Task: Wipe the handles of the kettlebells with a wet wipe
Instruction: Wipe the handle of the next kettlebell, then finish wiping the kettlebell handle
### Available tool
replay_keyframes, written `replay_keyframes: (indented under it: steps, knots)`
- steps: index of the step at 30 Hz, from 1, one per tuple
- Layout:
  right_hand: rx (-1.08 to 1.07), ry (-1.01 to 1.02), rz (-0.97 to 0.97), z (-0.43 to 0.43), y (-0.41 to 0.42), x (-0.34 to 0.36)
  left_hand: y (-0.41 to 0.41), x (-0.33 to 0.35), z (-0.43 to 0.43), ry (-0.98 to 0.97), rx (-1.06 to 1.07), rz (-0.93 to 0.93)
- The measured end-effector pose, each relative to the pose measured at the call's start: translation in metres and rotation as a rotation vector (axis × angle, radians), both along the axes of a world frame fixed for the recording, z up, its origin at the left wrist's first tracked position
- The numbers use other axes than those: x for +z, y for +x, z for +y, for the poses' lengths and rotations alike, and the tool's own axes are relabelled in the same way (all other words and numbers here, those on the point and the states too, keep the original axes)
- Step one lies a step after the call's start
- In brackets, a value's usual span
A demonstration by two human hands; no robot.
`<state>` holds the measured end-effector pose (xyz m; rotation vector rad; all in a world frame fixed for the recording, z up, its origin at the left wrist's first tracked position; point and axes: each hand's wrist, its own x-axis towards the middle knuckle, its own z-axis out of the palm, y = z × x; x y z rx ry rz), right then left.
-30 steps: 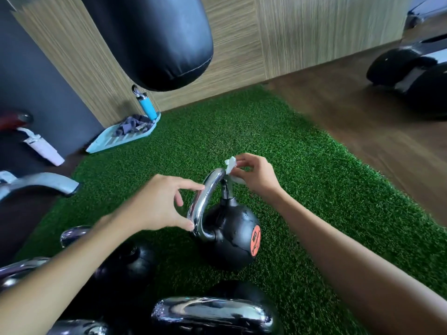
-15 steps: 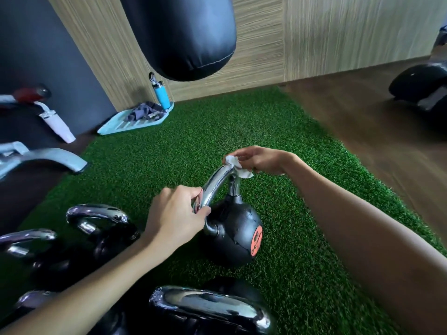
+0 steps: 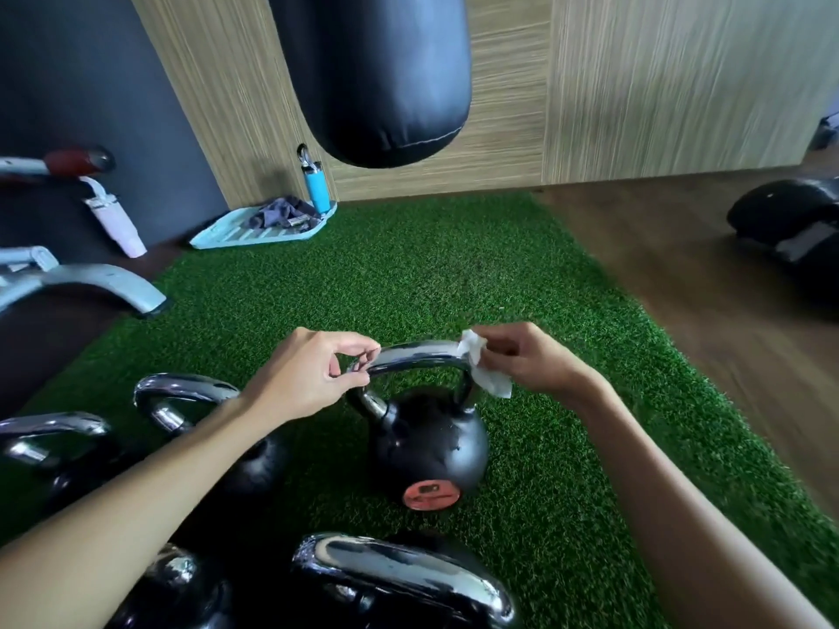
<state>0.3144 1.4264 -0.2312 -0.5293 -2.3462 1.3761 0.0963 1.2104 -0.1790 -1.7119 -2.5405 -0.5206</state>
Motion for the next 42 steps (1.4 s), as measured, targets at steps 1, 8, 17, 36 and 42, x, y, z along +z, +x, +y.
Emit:
replay_keyframes:
  steps: [1, 8, 17, 36, 42]
  knots:
    - [-0.044, 0.017, -0.003, -0.007, 0.003, -0.002, -0.005, 0.001, 0.002, -0.006, -0.030, -0.039]
    - [-0.187, 0.190, -0.065, -0.028, 0.007, 0.014, -0.023, 0.004, 0.011, -0.063, -0.119, -0.090]
    - [-0.433, 0.406, -0.151, -0.042, -0.013, 0.039, -0.020, 0.005, 0.002, 0.016, -0.084, 0.027]
    - [-0.838, -0.140, -0.714, -0.264, 0.183, 0.238, 0.191, 0.185, -0.115, -0.223, -0.400, -0.014]
    - [-1.122, -0.345, -0.708, -0.355, 0.290, 0.304, 0.300, 0.245, -0.158, -0.296, -0.542, -0.076]
